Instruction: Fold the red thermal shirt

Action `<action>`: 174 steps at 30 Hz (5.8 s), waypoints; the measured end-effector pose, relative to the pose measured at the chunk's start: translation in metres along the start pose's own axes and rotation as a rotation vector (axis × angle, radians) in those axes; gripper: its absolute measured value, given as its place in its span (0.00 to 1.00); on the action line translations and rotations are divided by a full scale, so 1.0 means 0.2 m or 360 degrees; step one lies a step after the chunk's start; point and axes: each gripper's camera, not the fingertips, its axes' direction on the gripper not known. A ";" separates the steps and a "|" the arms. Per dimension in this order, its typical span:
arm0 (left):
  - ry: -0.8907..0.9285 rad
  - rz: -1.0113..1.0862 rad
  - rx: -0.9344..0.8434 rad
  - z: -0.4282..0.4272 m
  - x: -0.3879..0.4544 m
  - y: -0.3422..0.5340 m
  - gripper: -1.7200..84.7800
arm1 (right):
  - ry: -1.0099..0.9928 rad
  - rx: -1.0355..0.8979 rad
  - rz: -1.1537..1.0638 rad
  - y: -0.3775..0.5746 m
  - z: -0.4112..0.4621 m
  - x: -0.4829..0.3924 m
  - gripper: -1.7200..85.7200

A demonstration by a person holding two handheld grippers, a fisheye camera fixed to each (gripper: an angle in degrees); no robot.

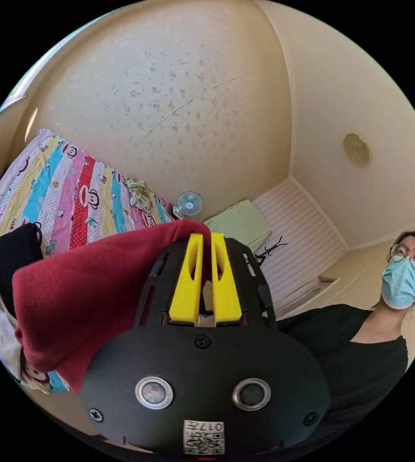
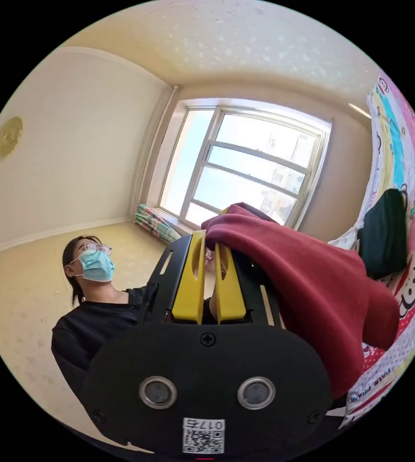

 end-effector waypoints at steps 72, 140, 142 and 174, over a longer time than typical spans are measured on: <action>-0.0832 -0.0715 -0.1890 1.79 -2.78 -0.60 0.08 | 0.1623 -0.0416 0.1120 -0.56 -1.11 0.57 0.09; -0.0024 -0.0248 -0.0393 0.41 -0.58 -0.32 0.01 | 0.2199 0.0530 -0.0135 0.44 -0.24 -1.67 0.06; -0.0038 -0.0069 -0.0365 0.40 -0.40 -0.34 0.01 | 0.2253 0.0591 -0.0262 0.50 -0.14 -1.82 0.06; -0.0302 -0.0885 -0.0128 1.10 -1.86 -0.92 0.10 | 0.2208 0.0008 0.0602 -0.49 -1.00 -0.54 0.08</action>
